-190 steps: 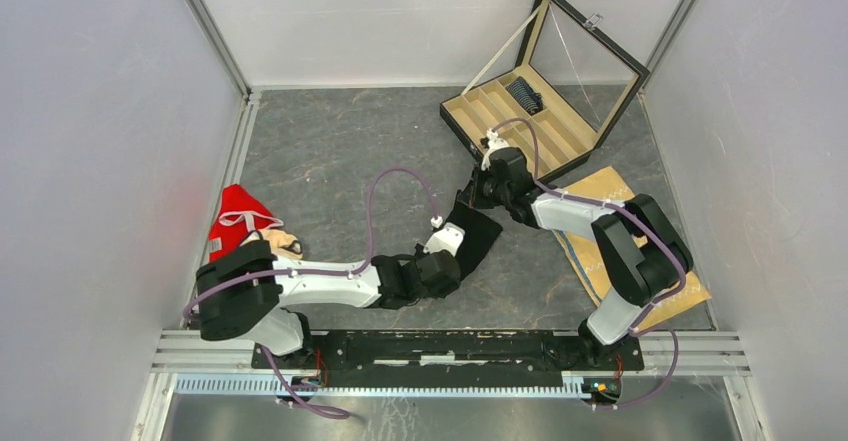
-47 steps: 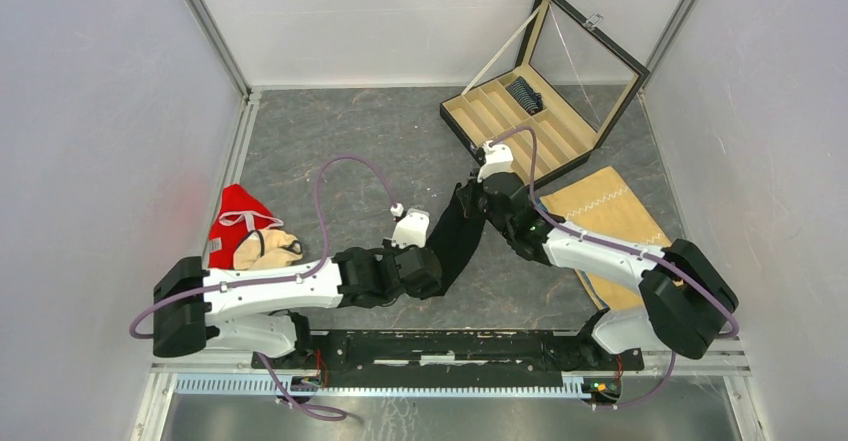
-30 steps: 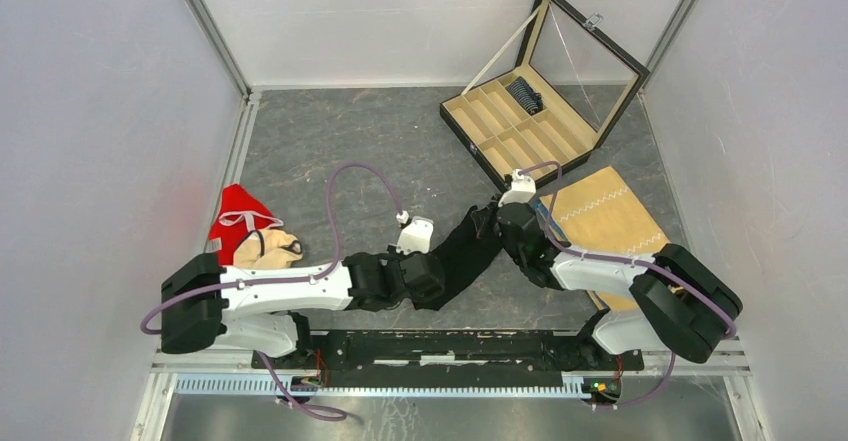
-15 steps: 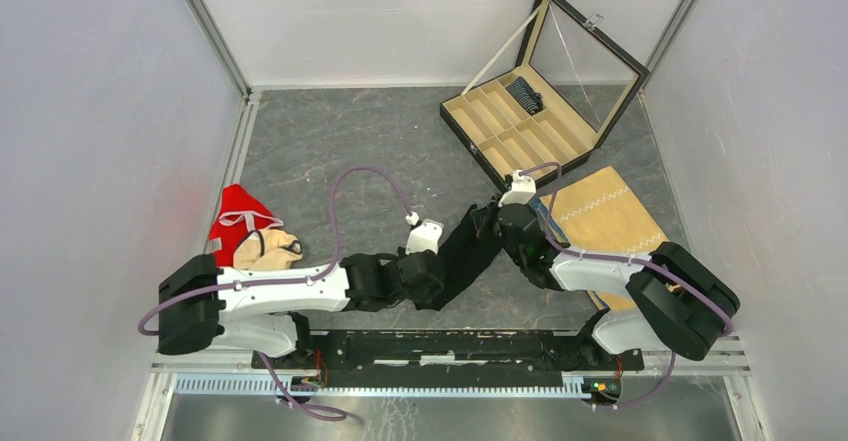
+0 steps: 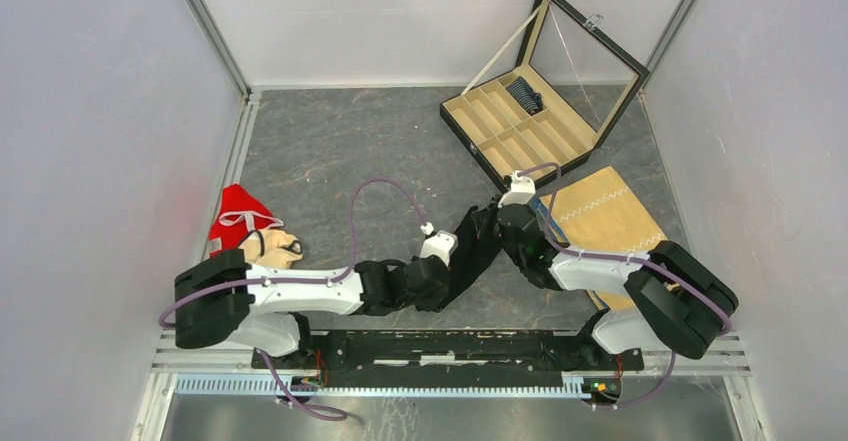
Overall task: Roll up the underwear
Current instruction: Fold the underwear at the center of the board.
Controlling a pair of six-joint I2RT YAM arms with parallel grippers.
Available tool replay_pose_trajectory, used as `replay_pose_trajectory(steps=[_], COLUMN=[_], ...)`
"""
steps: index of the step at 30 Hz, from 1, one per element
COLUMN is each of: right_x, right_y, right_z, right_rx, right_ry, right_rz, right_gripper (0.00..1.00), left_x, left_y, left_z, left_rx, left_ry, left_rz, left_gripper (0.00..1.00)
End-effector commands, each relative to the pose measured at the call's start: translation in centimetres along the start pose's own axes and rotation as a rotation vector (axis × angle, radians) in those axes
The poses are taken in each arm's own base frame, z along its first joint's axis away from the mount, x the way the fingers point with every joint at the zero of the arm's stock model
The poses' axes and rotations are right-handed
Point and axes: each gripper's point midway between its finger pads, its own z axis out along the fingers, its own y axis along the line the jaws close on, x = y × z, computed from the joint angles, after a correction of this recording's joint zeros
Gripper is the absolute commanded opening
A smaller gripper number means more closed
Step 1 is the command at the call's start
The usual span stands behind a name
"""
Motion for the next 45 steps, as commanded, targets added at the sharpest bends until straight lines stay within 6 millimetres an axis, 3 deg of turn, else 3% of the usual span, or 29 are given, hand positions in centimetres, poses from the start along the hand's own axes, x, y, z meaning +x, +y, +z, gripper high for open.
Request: replay_pose_trajectory(steps=[1, 11, 16, 24, 30, 45], right_x=[-1.8, -2.2, -1.8, 0.6, 3.7, 7.0], right_y=[0.1, 0.7, -0.5, -3.7, -6.6, -9.7], right_z=[0.7, 0.2, -1.2, -4.0, -5.6, -5.2], right_rx=[0.027, 0.013, 0.068, 0.135, 0.174, 0.302], right_ry=[-0.056, -0.024, -0.013, -0.054, -0.063, 0.002], right_rz=[-0.003, -0.031, -0.020, 0.101, 0.226, 0.169], right_gripper=[0.00, 0.00, 0.00, 0.02, 0.00, 0.00], left_x=[1.4, 5.5, 7.0, 7.2, 7.5, 8.7], left_y=[-0.3, 3.2, 4.2, 4.1, 4.2, 5.3], left_z=[1.0, 3.8, 4.6, 5.0, 5.2, 4.5], left_rx=[0.033, -0.097, -0.146, -0.155, -0.157, -0.189], left_ry=[0.030, 0.113, 0.157, 0.170, 0.180, 0.215], left_rz=[0.053, 0.073, 0.064, 0.067, 0.064, 0.048], left_gripper=[0.02, 0.02, 0.02, 0.02, 0.02, 0.02])
